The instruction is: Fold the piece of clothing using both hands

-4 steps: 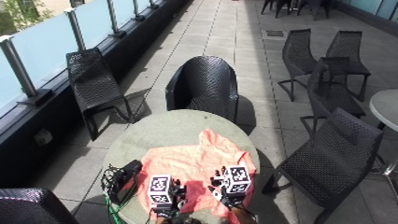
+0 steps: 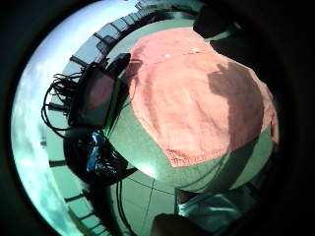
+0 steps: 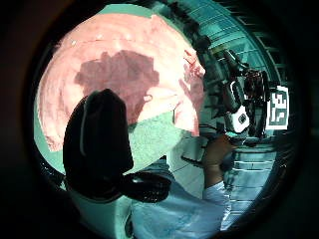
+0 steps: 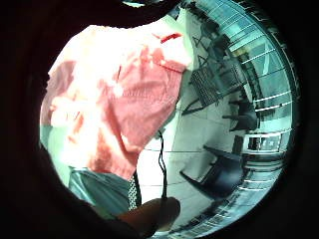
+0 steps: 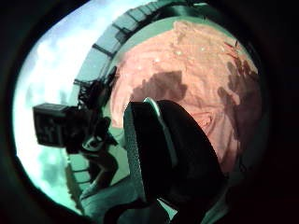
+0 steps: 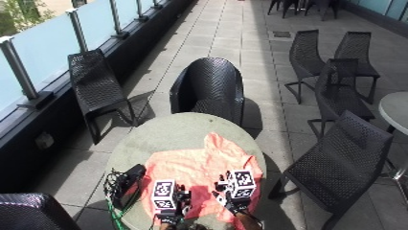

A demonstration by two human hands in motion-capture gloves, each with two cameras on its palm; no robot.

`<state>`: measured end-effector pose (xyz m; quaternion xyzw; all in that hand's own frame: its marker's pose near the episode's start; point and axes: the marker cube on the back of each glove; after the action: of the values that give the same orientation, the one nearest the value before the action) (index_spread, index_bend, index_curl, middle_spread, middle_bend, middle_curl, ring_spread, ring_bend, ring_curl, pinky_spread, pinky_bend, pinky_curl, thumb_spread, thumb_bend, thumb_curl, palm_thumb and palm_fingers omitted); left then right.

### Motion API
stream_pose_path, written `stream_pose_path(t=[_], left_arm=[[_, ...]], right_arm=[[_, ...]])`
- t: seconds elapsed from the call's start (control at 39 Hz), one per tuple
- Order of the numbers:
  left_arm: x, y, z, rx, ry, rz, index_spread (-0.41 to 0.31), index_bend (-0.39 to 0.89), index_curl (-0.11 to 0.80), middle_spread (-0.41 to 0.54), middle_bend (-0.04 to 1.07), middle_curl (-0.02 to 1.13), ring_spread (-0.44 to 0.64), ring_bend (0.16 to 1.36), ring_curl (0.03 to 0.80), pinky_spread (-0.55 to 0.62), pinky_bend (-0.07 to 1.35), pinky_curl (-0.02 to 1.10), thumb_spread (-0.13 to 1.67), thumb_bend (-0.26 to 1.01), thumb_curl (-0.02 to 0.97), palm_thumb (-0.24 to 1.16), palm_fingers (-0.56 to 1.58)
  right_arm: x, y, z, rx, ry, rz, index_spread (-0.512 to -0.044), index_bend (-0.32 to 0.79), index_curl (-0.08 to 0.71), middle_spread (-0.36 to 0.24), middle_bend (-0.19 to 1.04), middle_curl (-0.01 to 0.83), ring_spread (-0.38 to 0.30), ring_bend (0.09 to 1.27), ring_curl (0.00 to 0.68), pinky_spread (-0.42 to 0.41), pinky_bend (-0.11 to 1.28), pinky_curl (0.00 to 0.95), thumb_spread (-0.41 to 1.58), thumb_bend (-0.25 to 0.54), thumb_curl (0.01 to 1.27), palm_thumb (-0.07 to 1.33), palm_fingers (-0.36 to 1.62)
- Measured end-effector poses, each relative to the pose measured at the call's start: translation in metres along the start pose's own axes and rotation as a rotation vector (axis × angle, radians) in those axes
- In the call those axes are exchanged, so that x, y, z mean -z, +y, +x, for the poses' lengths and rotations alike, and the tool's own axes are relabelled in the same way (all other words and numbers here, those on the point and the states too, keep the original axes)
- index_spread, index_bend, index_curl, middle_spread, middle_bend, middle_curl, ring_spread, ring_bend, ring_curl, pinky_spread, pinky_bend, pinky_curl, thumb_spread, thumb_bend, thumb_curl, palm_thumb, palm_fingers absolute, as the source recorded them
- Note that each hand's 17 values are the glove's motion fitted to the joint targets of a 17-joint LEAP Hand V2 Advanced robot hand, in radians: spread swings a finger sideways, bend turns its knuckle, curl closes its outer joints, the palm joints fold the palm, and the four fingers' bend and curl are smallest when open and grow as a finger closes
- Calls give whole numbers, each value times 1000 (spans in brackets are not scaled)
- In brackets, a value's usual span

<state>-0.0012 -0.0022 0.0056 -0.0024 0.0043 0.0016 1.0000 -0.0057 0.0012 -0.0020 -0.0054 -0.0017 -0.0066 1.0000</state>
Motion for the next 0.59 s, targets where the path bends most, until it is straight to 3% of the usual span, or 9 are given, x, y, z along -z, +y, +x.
stream_pose_path(t=[0.2, 0.41, 0.59], left_arm=[[7, 7, 2, -10, 9, -22, -81, 111, 93, 15, 238, 205, 166, 596, 229, 320, 402, 210, 1067, 152, 105, 232, 377], [-5, -1, -5, -16, 19, -14, -89, 116, 129, 16, 238, 253, 183, 617, 252, 354, 403, 246, 1228, 132, 144, 231, 351], [10, 13, -3, -12, -7, -33, -91, 118, 154, 21, 236, 285, 196, 625, 264, 366, 403, 270, 1290, 108, 172, 229, 338]], right_arm=[[4, 0, -7, 15, -11, 16, -351, 191, 194, -42, 206, 156, 122, 228, 112, 239, 309, 170, 999, 128, 84, 251, 262], [11, 3, -8, 12, -1, 13, -380, 183, 244, -39, 189, 200, 138, 218, 136, 263, 299, 207, 1152, 99, 113, 258, 251], [11, 6, -11, 38, -7, -23, -390, 179, 274, -37, 182, 225, 146, 218, 156, 272, 294, 233, 1210, 69, 135, 262, 240]])
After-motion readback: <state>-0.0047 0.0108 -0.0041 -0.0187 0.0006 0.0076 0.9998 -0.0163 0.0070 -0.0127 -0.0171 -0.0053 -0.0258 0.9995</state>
